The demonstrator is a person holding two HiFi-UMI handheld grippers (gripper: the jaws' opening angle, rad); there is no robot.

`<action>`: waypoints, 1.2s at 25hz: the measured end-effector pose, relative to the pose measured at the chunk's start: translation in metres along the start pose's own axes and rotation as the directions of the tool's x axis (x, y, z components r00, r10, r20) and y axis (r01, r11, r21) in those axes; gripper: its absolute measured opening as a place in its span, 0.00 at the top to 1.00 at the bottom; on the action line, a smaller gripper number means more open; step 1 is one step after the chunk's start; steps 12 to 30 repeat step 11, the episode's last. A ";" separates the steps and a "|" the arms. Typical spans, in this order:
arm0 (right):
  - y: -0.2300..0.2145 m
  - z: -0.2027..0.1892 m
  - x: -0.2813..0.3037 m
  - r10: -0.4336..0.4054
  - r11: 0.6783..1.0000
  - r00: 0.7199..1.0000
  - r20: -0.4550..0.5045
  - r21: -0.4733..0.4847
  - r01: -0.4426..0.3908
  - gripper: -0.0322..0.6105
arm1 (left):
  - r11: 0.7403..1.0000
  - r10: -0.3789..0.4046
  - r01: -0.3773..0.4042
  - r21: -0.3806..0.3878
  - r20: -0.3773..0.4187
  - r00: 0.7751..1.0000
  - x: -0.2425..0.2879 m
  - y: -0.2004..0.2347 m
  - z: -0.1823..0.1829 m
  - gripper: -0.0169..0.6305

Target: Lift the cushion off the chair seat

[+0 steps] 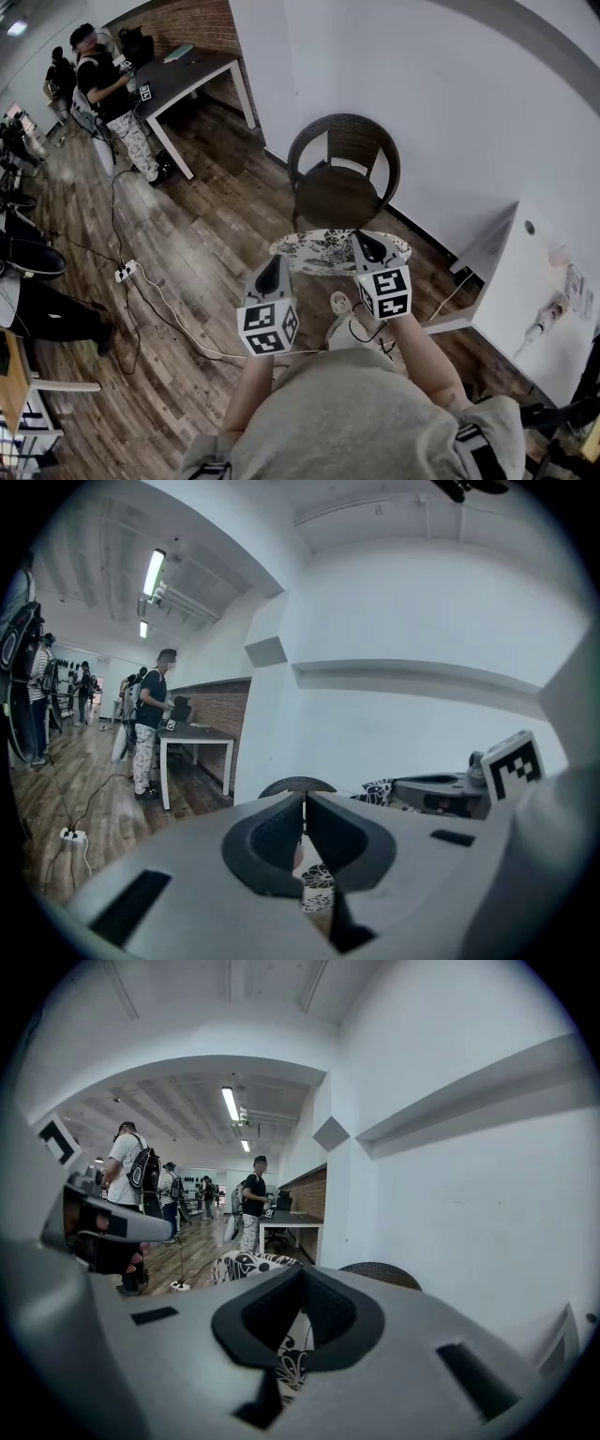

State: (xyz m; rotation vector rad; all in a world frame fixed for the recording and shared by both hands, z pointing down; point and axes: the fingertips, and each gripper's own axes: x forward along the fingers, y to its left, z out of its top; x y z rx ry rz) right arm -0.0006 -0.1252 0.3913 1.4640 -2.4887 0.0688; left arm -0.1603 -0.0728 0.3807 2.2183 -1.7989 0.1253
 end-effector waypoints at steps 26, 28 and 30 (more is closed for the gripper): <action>-0.006 0.002 0.002 -0.003 1.000 1.000 -0.001 -0.003 0.003 0.95 | 1.000 -0.006 0.006 0.001 -0.008 1.000 0.006 -0.004 0.000 0.96; -0.006 0.002 0.002 -0.003 1.000 1.000 -0.001 -0.003 0.003 0.95 | 1.000 -0.006 0.006 0.001 -0.008 1.000 0.006 -0.004 0.000 0.96; -0.006 0.002 0.002 -0.003 1.000 1.000 -0.001 -0.003 0.003 0.95 | 1.000 -0.006 0.006 0.001 -0.008 1.000 0.006 -0.004 0.000 0.96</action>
